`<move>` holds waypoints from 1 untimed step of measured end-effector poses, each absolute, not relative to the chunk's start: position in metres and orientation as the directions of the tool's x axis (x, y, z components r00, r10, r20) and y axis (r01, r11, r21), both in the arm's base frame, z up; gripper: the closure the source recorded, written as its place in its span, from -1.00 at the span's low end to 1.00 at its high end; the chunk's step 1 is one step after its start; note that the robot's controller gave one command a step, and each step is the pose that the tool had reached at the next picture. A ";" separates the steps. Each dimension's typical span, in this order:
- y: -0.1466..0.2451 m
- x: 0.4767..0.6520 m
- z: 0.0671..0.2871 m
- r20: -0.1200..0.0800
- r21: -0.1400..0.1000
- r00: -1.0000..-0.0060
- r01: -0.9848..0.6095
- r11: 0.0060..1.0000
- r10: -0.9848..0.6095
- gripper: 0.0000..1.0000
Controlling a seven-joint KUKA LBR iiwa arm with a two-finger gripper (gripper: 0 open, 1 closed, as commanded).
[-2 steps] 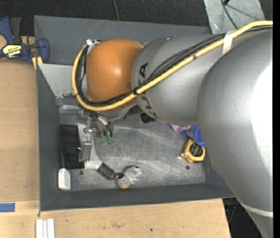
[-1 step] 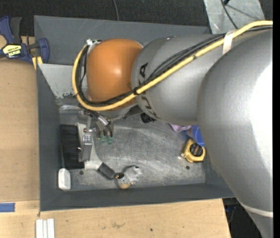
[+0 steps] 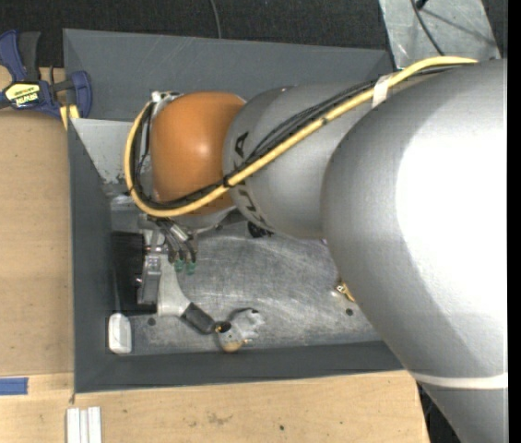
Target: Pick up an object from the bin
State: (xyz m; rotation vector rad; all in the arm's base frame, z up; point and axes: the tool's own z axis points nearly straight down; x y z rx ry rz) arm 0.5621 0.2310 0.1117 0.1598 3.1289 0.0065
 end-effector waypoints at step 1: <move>0.232 0.572 0.092 -0.003 0.002 -0.958 0.286 0.958 0.286 1.00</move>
Offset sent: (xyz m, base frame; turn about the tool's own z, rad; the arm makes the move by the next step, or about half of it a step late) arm 0.0000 0.0000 0.0000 0.0000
